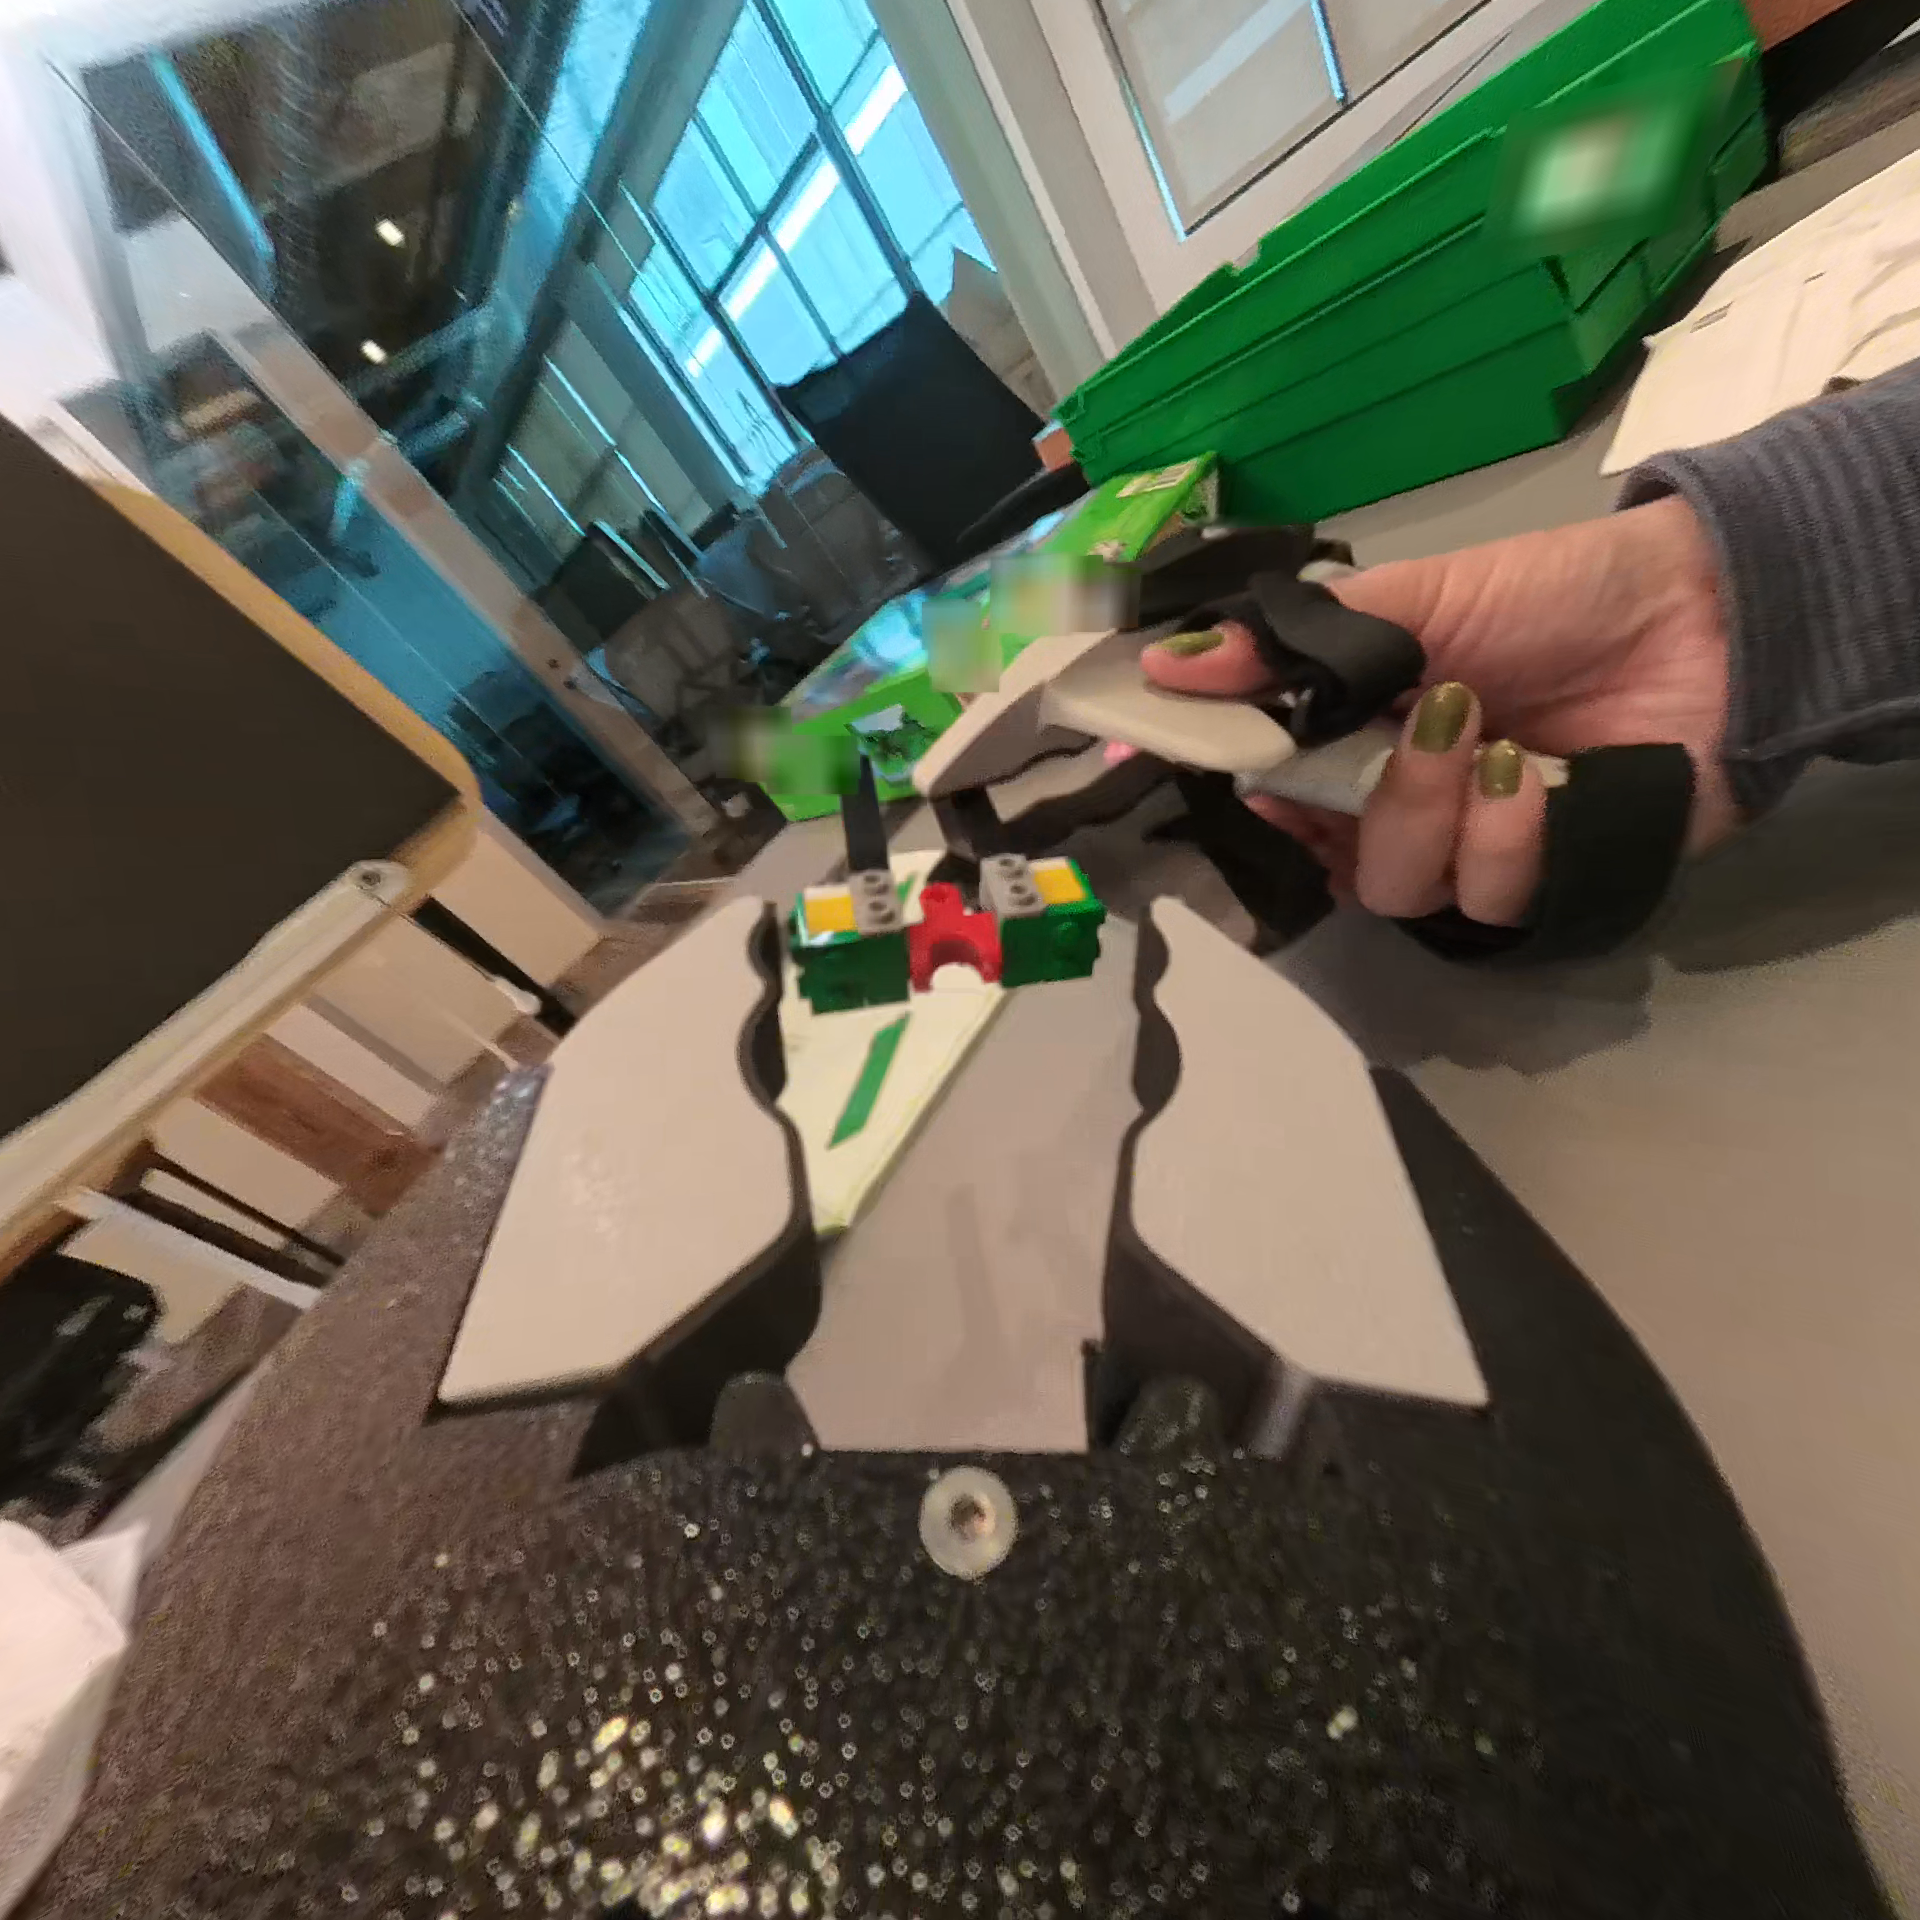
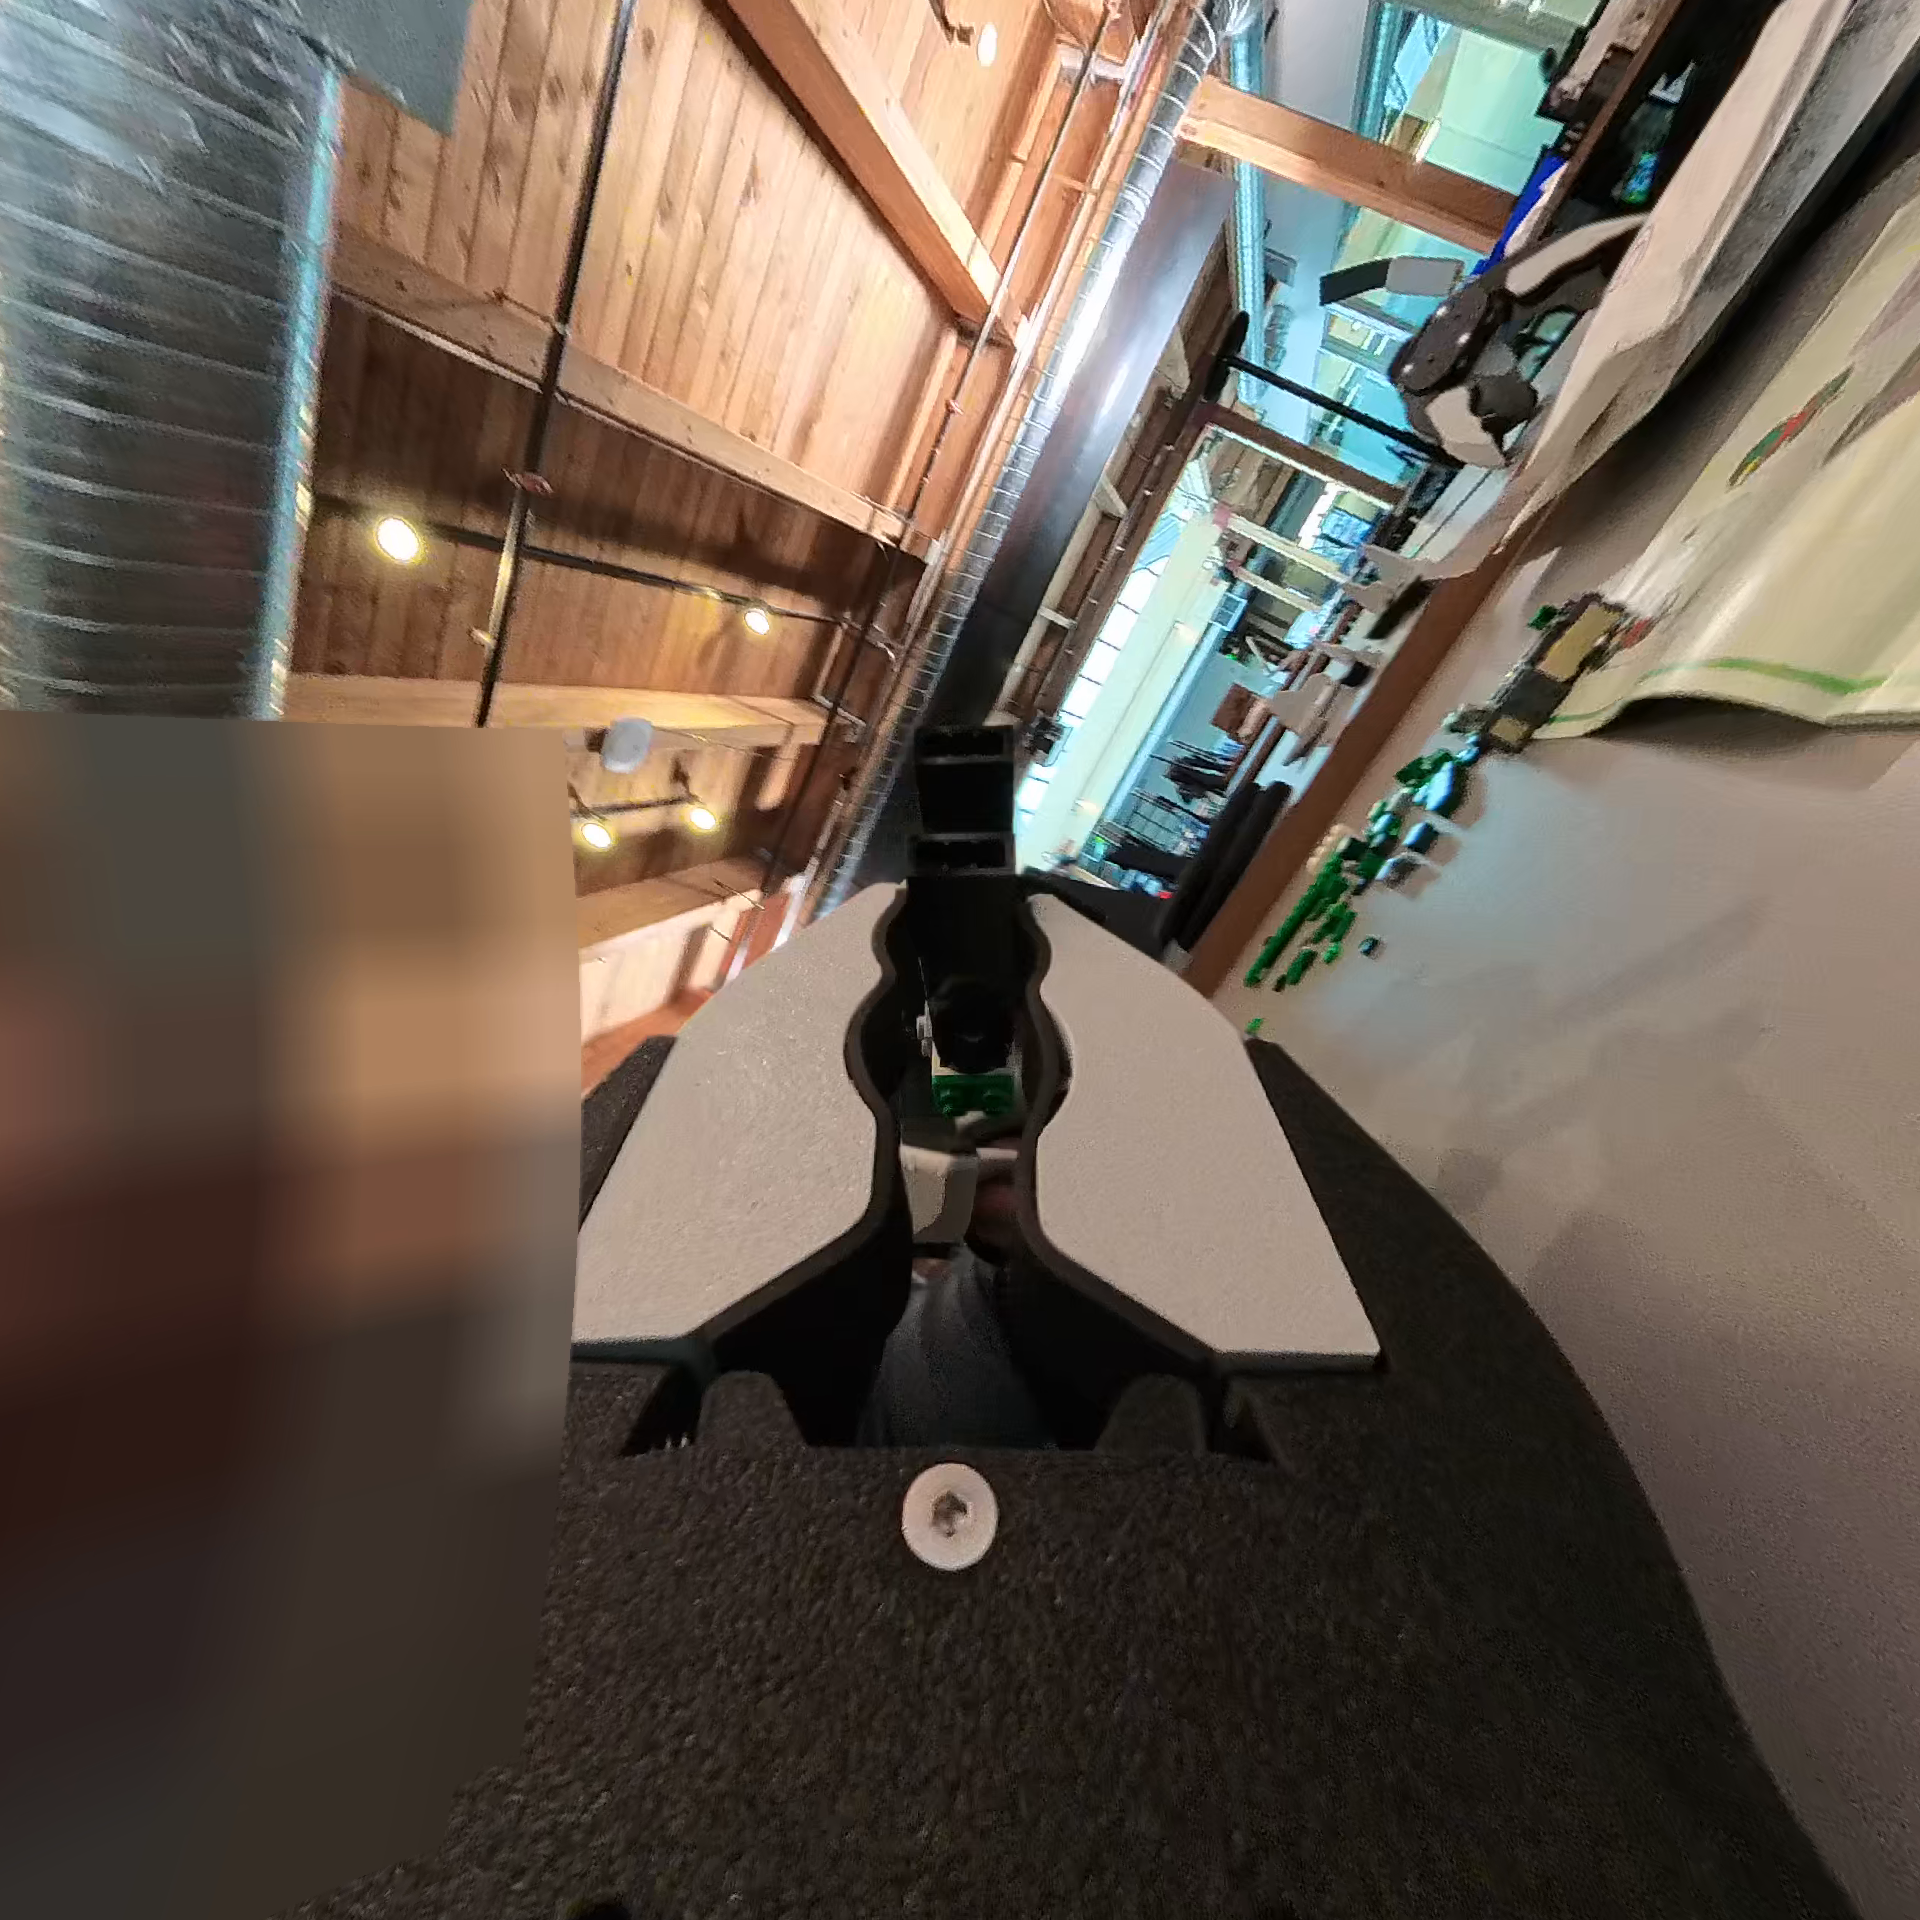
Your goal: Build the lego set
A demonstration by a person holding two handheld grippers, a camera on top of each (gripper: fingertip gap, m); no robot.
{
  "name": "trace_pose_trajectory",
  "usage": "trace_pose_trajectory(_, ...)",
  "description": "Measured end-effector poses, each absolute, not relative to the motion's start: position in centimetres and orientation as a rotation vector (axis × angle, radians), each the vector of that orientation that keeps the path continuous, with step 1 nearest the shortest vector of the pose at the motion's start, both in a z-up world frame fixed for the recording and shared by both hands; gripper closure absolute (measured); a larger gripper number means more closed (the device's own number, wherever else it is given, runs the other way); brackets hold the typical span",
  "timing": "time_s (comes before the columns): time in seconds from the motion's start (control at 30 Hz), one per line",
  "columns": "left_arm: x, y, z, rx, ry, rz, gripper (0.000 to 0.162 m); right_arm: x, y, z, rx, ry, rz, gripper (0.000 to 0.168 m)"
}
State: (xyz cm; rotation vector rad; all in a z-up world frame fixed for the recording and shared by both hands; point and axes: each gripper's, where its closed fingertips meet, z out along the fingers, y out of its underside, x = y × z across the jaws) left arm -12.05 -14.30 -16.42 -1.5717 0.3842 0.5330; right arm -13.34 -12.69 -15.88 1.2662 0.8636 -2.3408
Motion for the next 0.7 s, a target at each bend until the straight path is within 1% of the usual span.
trace_pose_trajectory(0.03,-12.2,-14.4,-16.8,-1.597,0.371,0.501,0.09,-13.2,-12.5,-15.9,1.274,0.919,-2.352,0.152)
trace_pose_trajectory(0.07,-12.5,-14.6,-17.2,-1.619,0.358,0.476,0.082,-13.1,-12.4,-16.0,1.284,0.989,-2.358,0.152)
trace_pose_trajectory(0.13,-13.1,-15.3,-17.9,-1.644,0.331,0.436,0.075,-12.9,-12.3,-16.6,1.336,1.21,-2.352,0.152)
trace_pose_trajectory(0.2,-13.9,-16.1,-18.3,-1.658,0.291,0.412,0.073,-13.0,-12.2,-18.1,1.441,1.563,-2.304,0.152)
trace_pose_trajectory(0.27,-14.7,-16.7,-18.7,-1.672,0.251,0.374,0.074,-13.0,-12.2,-19.5,1.48,1.906,-2.247,0.152)
trace_pose_trajectory(0.37,-14.8,-17.1,-19.0,-1.674,0.221,0.274,0.079,-12.1,-12.9,-19.5,1.335,2.13,-2.237,0.152)
trace_pose_trajectory(0.43,-14.1,-17.0,-19.0,-1.675,0.232,0.185,0.089,-11.7,-13.2,-20.0,1.28,2.221,-2.188,0.152)
trace_pose_trajectory(0.5,-12.6,-16.4,-19.3,-1.696,0.285,0.068,0.102,-11.1,-13.6,-20.1,1.201,2.284,-2.171,0.152)
trace_pose_trajectory(0.7,-9.1,-14.3,-20.8,-1.804,0.378,-0.255,0.105,-9.8,-14.3,-19.7,1.012,2.355,-2.201,0.152)
